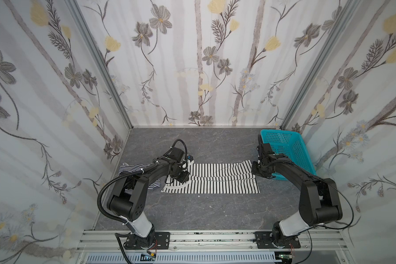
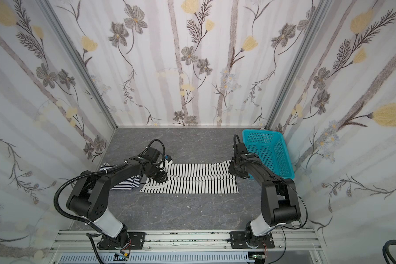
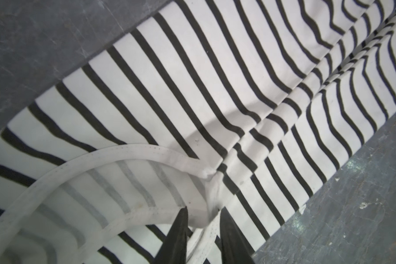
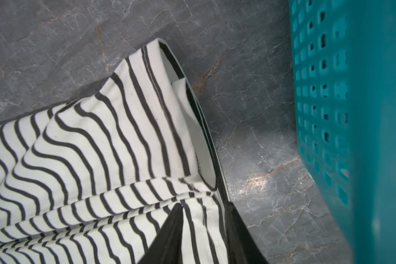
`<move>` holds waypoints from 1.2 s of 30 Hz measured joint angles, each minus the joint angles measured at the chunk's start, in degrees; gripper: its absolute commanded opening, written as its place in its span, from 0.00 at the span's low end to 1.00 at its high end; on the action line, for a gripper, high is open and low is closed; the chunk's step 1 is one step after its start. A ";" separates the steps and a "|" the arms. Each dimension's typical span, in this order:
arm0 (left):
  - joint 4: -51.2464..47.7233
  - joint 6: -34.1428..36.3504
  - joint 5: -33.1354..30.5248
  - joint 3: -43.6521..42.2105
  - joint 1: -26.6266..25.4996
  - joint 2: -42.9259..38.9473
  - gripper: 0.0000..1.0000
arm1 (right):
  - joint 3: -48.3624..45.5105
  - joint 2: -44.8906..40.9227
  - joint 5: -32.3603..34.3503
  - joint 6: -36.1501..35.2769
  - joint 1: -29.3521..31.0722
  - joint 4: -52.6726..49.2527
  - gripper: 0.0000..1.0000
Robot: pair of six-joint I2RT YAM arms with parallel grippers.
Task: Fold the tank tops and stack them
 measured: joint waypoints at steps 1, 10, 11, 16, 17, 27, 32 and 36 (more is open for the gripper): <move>0.00 0.00 -0.57 -0.04 -0.07 -0.70 0.30 | -0.63 -1.49 -0.17 0.28 0.15 0.15 0.37; 2.54 1.29 -6.27 3.45 0.92 -1.62 0.34 | -1.62 -0.20 -1.73 4.00 0.81 4.85 0.37; 2.97 1.29 -7.06 4.26 1.51 -0.46 0.34 | -1.14 0.98 -1.73 4.02 0.81 5.07 0.37; 5.11 1.31 -10.99 8.26 4.66 4.59 0.36 | 1.25 5.73 -1.68 4.24 0.22 6.78 0.38; 5.40 1.31 -11.37 8.48 4.94 4.96 0.37 | 1.53 6.19 -1.64 4.24 -0.02 7.04 0.38; 6.91 3.15 -14.25 4.85 11.13 6.36 0.39 | 1.84 8.74 -2.19 3.32 -1.66 7.82 0.31; 7.32 3.72 -14.73 3.69 13.62 7.85 0.39 | 1.92 9.53 -4.74 2.73 -1.73 8.44 0.13; 8.50 4.11 -14.67 3.54 14.64 8.74 0.38 | 1.38 7.21 -5.20 2.29 -1.77 8.68 0.04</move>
